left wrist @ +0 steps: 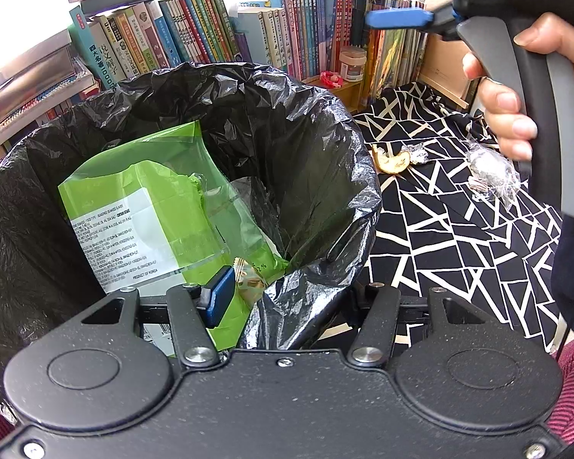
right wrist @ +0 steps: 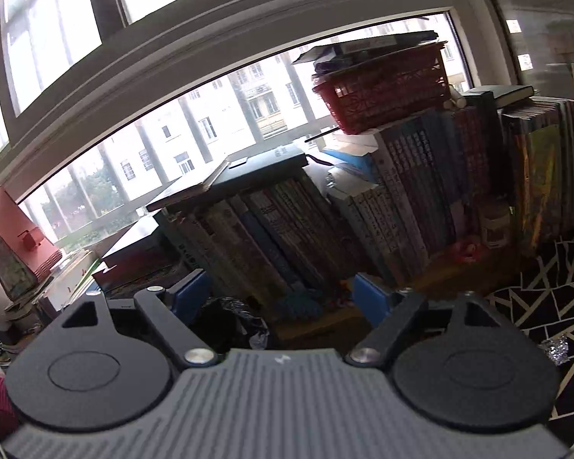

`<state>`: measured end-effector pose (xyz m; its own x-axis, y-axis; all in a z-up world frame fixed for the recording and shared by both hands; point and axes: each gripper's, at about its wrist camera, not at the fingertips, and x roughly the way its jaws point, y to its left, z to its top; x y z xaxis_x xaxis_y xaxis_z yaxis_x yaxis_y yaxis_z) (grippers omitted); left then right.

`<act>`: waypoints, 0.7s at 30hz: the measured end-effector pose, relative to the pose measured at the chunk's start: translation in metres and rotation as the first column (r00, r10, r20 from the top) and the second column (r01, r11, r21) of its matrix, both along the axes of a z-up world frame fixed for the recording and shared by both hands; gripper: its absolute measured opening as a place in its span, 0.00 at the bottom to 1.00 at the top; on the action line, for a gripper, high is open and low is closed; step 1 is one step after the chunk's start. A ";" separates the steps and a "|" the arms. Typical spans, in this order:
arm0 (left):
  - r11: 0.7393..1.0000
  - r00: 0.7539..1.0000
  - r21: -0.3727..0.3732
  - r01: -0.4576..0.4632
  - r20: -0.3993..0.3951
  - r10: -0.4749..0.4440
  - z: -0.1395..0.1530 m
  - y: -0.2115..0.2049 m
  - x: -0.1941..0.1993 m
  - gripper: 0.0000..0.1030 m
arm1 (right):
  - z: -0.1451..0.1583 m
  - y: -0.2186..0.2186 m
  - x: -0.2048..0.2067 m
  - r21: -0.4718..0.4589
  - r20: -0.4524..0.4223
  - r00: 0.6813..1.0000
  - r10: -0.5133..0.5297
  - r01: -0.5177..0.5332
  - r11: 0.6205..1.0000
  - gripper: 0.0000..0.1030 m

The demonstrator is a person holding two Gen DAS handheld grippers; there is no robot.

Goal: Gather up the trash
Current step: 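Move the right tool to the crumpled clear plastic bag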

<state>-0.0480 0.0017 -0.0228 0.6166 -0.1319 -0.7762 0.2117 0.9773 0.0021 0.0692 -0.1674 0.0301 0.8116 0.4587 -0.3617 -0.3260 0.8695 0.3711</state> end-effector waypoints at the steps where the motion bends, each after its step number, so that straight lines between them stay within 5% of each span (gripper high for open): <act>1: 1.000 1.000 0.001 0.001 0.002 -0.001 0.000 0.000 0.000 0.52 | -0.001 -0.006 0.003 -0.012 -0.008 0.999 -0.036 0.036 0.999 0.88; 12: 1.000 1.000 0.003 -0.004 -0.001 0.004 0.001 -0.001 0.001 0.53 | -0.018 -0.082 0.022 -0.133 -0.093 0.931 -0.353 0.339 0.931 0.99; 21: 1.000 1.000 -0.001 -0.007 -0.004 0.007 0.001 0.000 0.002 0.53 | -0.073 -0.147 0.035 -0.199 -0.192 0.803 -0.565 0.532 0.823 1.00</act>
